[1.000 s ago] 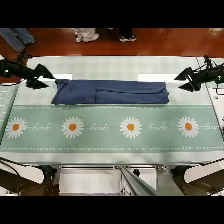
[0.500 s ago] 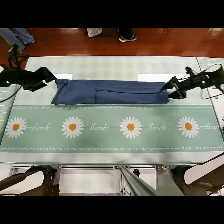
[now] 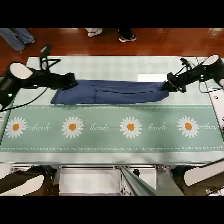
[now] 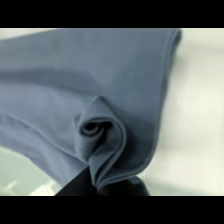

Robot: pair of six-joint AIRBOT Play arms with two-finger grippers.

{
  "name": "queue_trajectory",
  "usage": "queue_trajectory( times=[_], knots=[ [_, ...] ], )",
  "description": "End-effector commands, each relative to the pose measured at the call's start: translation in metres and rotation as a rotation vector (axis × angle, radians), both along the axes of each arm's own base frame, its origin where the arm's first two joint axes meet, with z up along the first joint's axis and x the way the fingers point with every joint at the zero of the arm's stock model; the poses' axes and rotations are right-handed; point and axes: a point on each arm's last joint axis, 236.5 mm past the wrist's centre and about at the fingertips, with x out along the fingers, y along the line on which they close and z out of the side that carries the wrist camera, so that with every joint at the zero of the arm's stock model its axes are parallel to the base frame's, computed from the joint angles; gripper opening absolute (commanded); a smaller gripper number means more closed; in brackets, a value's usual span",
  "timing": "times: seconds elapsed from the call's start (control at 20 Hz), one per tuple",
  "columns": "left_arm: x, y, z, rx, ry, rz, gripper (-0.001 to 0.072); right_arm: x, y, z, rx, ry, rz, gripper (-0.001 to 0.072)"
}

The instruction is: Fold the shirts.

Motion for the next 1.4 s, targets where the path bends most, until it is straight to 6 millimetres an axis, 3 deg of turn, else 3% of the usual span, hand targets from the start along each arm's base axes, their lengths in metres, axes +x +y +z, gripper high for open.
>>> queue_trajectory(
  times=[0.0, 0.15, 0.3, 0.5, 0.7, 0.85, 0.95, 1.0, 1.1, 1.2, 1.35],
  knots=[
    [0.0, -0.061, 0.012, -0.057, -0.074, -0.101, 0.003, -0.033, -0.02, 0.04, -0.121, -0.101, 0.012, 0.0022],
    [-0.008, -0.126, 0.001, -0.059, -0.086, -0.214, 0.0029, -0.079, -0.017, 0.077, -0.156, -0.202, -0.008, 0.0022],
    [-0.024, -0.196, -0.025, -0.057, -0.045, -0.343, 0.0029, -0.121, -0.009, 0.11, -0.187, -0.294, -0.034, 0.0022],
    [-0.056, -0.285, -0.063, -0.08, 0.061, -0.448, 0.0029, -0.154, 0.001, 0.143, -0.194, -0.376, -0.074, 0.0022],
    [-0.126, -0.353, -0.096, -0.078, 0.183, -0.602, 0.0029, -0.164, 0.006, 0.154, -0.186, -0.388, -0.09, 0.0022],
    [-0.192, -0.382, -0.115, -0.083, 0.291, -0.72, 0.003, -0.159, 0.008, 0.157, -0.167, -0.404, -0.105, 0.0022],
    [-0.205, -0.384, -0.117, -0.078, 0.305, -0.745, 0.003, -0.158, 0.014, 0.161, -0.14, -0.411, -0.106, 0.0022],
    [-0.194, -0.381, -0.112, -0.086, 0.297, -0.728, 0.003, -0.159, 0.015, 0.161, -0.133, -0.408, -0.103, 0.0022],
    [-0.147, -0.362, -0.089, -0.115, 0.276, -0.666, 0.003, -0.162, 0.02, 0.162, -0.115, -0.4, -0.093, 0.0023],
    [-0.089, -0.324, -0.057, -0.148, 0.252, -0.586, 0.003, -0.161, 0.033, 0.165, -0.092, -0.417, -0.063, 0.0022],
    [-0.008, -0.227, -0.004, -0.149, 0.2, -0.423, 0.003, -0.15, 0.065, 0.171, -0.056, -0.458, -0.021, 0.0023]
  ],
)
